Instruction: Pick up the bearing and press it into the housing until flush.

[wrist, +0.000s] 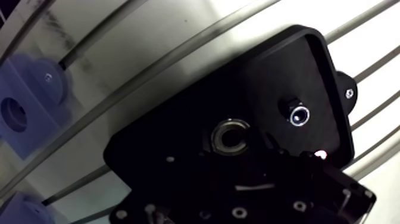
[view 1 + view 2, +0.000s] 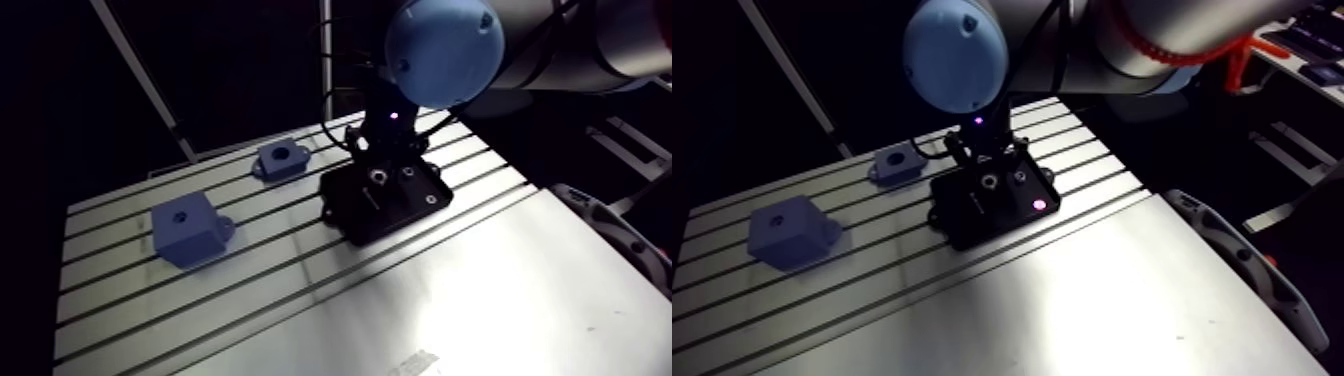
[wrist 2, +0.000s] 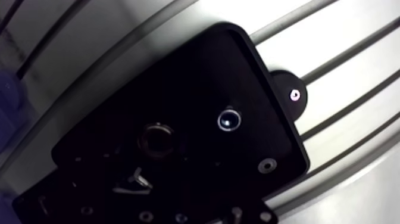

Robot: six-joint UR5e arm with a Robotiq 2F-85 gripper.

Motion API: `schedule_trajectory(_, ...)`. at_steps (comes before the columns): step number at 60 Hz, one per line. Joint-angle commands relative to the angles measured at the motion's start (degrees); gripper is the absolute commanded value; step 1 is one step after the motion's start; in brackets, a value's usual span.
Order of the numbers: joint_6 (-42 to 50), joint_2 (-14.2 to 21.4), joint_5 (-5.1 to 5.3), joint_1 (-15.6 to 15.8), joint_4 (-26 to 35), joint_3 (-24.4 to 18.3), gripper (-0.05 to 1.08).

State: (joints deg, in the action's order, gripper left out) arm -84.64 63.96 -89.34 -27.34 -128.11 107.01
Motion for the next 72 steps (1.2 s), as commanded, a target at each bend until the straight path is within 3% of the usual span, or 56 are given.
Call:
schedule_trajectory(1, -0.04, -0.03, 0.0, 0.0, 0.0, 0.0, 0.53)
schedule_trajectory(72, -0.04, 0.13, 0.0, -0.08, 0.0, 0.0, 0.64)
